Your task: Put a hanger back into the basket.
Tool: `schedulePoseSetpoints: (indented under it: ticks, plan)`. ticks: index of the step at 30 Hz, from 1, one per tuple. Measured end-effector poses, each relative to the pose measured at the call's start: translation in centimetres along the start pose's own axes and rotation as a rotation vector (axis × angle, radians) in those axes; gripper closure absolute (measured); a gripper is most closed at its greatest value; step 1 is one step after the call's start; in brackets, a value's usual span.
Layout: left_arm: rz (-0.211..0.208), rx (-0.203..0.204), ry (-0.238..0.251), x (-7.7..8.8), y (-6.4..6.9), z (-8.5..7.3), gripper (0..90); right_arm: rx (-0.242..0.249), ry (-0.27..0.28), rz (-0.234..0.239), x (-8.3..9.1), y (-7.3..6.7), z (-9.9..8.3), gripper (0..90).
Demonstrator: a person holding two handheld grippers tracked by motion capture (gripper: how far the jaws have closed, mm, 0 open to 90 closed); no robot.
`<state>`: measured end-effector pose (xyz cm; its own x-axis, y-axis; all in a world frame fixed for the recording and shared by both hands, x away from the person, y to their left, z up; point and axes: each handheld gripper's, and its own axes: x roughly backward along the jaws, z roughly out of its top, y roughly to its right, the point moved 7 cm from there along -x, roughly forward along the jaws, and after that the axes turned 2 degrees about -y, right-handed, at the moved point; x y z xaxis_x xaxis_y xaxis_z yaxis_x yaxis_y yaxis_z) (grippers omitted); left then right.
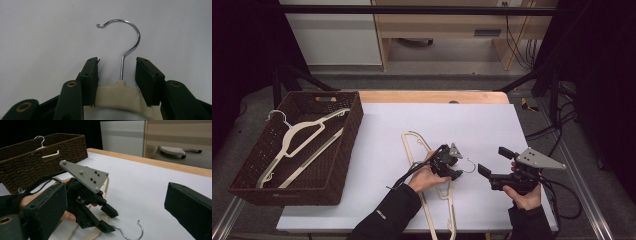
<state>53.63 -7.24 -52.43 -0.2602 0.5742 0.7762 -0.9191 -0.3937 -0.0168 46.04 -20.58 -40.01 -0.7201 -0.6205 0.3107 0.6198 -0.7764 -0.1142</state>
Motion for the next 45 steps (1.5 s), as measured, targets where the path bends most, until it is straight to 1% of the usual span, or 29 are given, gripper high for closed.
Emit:
schedulePoseSetpoints:
  ticks: [3,5,8,11,16,17,19,21,23,25,27,30,32,35,37,39,40,43,45]
  plan:
    - [-0.005,-0.003,0.001,-0.04,0.02,0.03,56.2,-0.001,-0.003,-0.001,-0.03,0.00,-0.04,4.8]
    - [-0.008,-0.012,-0.007,0.02,0.06,0.01,57.5,0.000,-0.002,-0.001,-0.02,-0.01,-0.02,4.8]
    - [-0.004,-0.021,-0.020,0.02,0.27,0.08,61.6,-0.001,0.001,-0.005,0.00,0.06,0.02,4.8]
    - [-0.011,-0.030,-0.033,0.10,0.55,0.10,68.6,0.002,0.002,-0.001,0.03,0.05,0.04,4.8]
    - [-0.041,0.004,-0.040,0.19,0.29,0.03,75.0,-0.001,-0.001,-0.002,0.00,0.04,0.01,4.8]
    - [-0.041,0.009,-0.041,0.19,0.16,0.00,77.0,-0.001,-0.001,-0.002,-0.01,0.03,0.02,4.8]
    - [-0.053,0.029,-0.034,0.15,-0.07,-0.01,81.1,-0.004,0.000,-0.001,0.01,0.03,0.05,4.8]
    - [-0.057,0.038,-0.031,0.15,-0.17,-0.06,82.6,-0.008,0.002,-0.002,0.00,0.03,0.06,4.8]
    - [-0.054,0.035,-0.035,0.17,-0.12,-0.05,82.8,-0.009,0.001,0.000,-0.05,0.01,0.05,4.8]
    - [-0.023,0.009,-0.048,0.14,0.14,0.05,82.8,-0.003,-0.004,0.001,-0.09,0.04,0.00,4.8]
    - [-0.010,0.004,-0.052,0.14,0.21,0.08,82.2,-0.005,-0.007,0.000,-0.17,-0.02,-0.02,4.8]
    - [-0.007,0.002,-0.056,0.09,0.23,0.13,82.1,-0.008,-0.004,0.001,-0.30,-0.09,0.03,4.8]
    - [-0.007,0.013,-0.056,0.09,0.23,0.14,82.7,-0.008,-0.007,0.000,-0.29,-0.14,0.02,4.8]
    - [0.006,0.004,-0.058,0.09,0.33,0.14,83.5,-0.003,-0.003,0.004,-0.18,-0.14,0.08,4.9]
    - [0.017,-0.009,-0.059,0.10,0.41,0.16,83.8,-0.006,0.000,0.003,-0.12,-0.13,0.12,5.0]
    - [0.016,-0.014,-0.057,0.12,0.44,0.15,84.3,-0.005,-0.001,0.002,-0.11,-0.13,0.10,5.0]
    - [0.016,-0.014,-0.057,0.12,0.44,0.15,89.1,-0.004,-0.002,0.002,-0.11,-0.14,0.08,5.0]
    - [0.034,-0.035,-0.053,0.10,0.66,0.21,89.2,-0.004,-0.010,0.008,-0.20,-0.20,-0.06,5.1]
    - [0.033,-0.034,-0.055,0.13,0.66,0.20,89.2,-0.003,-0.016,0.011,-0.26,-0.20,-0.18,5.2]
